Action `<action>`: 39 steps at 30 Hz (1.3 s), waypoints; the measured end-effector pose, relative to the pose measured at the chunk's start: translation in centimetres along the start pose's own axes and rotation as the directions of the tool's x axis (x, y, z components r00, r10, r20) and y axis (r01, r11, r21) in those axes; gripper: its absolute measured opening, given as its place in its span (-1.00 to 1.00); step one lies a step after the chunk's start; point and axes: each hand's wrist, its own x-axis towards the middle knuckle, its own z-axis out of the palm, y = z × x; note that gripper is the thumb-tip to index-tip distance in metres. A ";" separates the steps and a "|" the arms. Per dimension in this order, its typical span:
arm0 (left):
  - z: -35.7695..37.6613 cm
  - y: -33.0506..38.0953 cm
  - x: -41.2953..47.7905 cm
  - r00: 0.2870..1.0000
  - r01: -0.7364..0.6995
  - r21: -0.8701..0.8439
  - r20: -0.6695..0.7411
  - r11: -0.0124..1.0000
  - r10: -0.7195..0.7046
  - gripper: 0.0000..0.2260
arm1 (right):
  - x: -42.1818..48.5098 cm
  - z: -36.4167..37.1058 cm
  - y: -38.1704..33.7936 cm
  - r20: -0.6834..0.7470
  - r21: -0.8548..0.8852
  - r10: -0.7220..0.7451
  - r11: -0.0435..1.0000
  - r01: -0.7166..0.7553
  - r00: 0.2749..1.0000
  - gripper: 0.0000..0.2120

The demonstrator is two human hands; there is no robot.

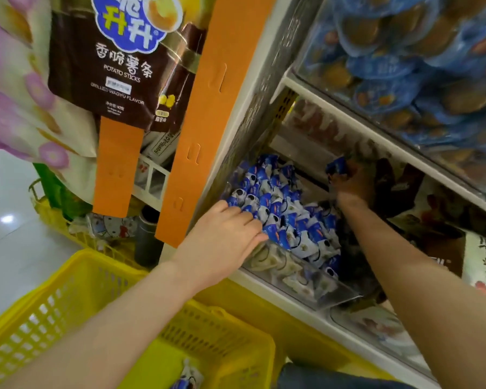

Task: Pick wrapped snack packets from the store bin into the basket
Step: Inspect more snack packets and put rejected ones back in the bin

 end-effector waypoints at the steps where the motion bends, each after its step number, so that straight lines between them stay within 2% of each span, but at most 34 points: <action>1: 0.2 -0.3 0.1 0.999 -0.026 0.008 -0.031 1.000 0.026 -0.58 | 0.5 0.2 0.2 0.006 -0.066 0.005 0.998 -0.005 1.000 -0.67; 5: 1.1 -1.0 0.1 0.987 -0.093 -0.002 -0.135 0.996 0.092 -0.60 | 1.0 2.0 0.5 0.200 -0.235 0.056 0.972 -0.008 0.978 -0.69; 7: 1.6 -1.2 0.0 0.980 -0.110 -0.005 -0.168 0.994 0.108 -0.61 | 1.0 3.0 0.5 0.242 -0.273 0.038 0.961 0.031 0.970 -0.73; 10: 2.0 -1.3 -0.1 0.972 -0.120 0.002 -0.201 0.993 0.118 -0.62 | 1.0 4.3 0.4 0.262 -0.247 0.037 0.969 0.030 0.964 -0.71; 13: 2.3 -1.4 0.0 0.966 -0.128 -0.008 -0.226 0.992 0.123 -0.64 | 1.0 4.6 0.8 0.270 -0.119 0.063 0.992 -0.032 0.961 -0.77; 14: 2.4 -1.4 0.0 0.964 -0.132 -0.015 -0.234 0.991 0.125 -0.64 | 1.1 4.5 1.1 0.266 -0.107 0.043 0.994 -0.015 0.963 -0.83; 17: 2.6 -1.5 0.1 0.959 -0.142 -0.026 -0.253 0.990 0.131 -0.65 | 1.3 3.9 1.5 0.330 -0.159 -0.039 0.983 0.097 0.943 -0.68; 20: 2.8 -1.6 0.1 0.953 -0.153 -0.040 -0.272 0.987 0.137 -0.67 | 1.3 2.8 0.9 0.466 -0.203 -0.046 0.966 0.157 0.884 -0.72; 22: 2.9 -1.6 0.1 0.949 -0.161 -0.048 -0.283 0.986 0.142 -0.67 | 1.4 1.9 0.5 0.474 -0.188 -0.067 0.967 0.175 0.878 -0.72; 25: 3.2 -1.6 0.0 0.942 -0.167 -0.062 -0.303 0.984 0.141 -0.67 | 2.1 0.1 0.5 0.376 -0.395 -0.134 0.872 0.289 0.917 -0.71; 28: 3.5 -1.8 0.1 0.933 -0.177 -0.066 -0.330 0.982 0.145 -0.68 | 2.8 -1.1 1.0 0.403 -0.624 -0.089 0.701 0.345 0.911 -0.67; 31: 3.7 -1.9 0.1 0.928 -0.188 -0.075 -0.340 0.979 0.152 -0.69 | 2.3 -0.5 1.0 0.434 -0.649 -0.003 0.692 0.315 0.901 -0.68; 35: 3.6 -1.9 0.0 0.928 -0.207 -0.102 -0.336 0.973 0.162 -0.70 | 1.8 1.2 1.3 0.408 -0.530 0.166 0.844 0.085 0.898 -0.88; 37: 3.4 -2.0 0.0 0.929 -0.208 -0.104 -0.334 0.973 0.162 -0.70 | 1.8 1.7 1.3 0.358 -0.461 0.191 0.887 -0.004 0.914 -0.86; 39: 3.3 -2.0 -0.1 0.930 -0.208 -0.112 -0.332 0.972 0.160 -0.70 | 1.7 2.0 1.3 0.339 -0.506 0.171 0.862 0.026 0.925 -0.80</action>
